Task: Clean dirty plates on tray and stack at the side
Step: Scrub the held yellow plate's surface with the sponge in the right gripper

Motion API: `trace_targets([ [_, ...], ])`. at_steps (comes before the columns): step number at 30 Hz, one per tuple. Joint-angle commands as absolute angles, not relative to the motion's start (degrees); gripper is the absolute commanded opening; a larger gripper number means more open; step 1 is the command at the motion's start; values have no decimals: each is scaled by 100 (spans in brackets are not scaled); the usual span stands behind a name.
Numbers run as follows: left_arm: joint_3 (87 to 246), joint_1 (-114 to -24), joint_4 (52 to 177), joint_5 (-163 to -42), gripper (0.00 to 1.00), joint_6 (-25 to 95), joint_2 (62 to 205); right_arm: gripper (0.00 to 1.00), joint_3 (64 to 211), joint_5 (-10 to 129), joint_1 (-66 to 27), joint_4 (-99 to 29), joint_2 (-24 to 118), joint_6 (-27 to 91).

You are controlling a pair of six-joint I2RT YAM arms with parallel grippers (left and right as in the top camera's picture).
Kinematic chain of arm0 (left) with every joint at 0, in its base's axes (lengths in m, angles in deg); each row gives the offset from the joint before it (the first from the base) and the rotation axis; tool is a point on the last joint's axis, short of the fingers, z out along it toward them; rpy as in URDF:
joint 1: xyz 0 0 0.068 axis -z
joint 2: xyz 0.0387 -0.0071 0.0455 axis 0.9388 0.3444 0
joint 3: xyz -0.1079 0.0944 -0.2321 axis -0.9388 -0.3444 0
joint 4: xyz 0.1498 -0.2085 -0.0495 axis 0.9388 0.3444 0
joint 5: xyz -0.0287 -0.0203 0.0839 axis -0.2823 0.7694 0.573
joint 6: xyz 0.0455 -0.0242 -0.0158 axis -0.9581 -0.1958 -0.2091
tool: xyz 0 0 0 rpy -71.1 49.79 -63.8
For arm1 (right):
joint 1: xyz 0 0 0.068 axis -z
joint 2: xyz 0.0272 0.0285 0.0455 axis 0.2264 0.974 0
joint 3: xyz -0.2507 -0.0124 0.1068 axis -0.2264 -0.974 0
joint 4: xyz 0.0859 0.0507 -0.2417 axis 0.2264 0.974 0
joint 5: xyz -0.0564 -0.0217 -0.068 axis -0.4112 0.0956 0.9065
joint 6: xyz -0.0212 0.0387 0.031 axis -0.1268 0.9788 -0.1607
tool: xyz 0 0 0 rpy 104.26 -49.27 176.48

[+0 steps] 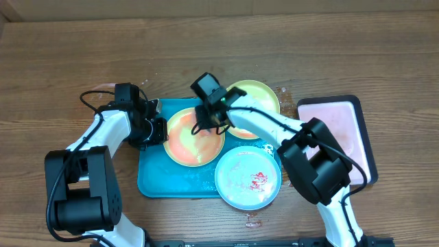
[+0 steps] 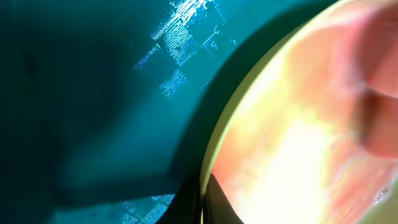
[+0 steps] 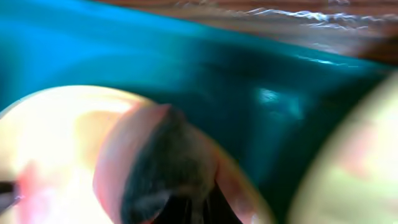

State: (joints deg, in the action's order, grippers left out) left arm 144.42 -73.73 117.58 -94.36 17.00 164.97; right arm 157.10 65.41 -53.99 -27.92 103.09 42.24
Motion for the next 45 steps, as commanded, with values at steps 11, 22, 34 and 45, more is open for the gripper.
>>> trace_targets([
  [11,14306,-7358,11731,-9331,4,1848,16726,4,15751,5055,-5427,-1557,10593,3577],
  [22,14304,-7358,11731,-9333,4,1850,16726,4,15745,4134,-5921,-2036,10613,3933],
  [34,14304,-7358,11736,-9333,4,1874,16726,4,15745,4510,-5615,-3398,10615,5487],
  [45,14304,-7358,11734,-9331,4,1890,16726,4,15745,5308,-4997,-3177,10613,5728],
])
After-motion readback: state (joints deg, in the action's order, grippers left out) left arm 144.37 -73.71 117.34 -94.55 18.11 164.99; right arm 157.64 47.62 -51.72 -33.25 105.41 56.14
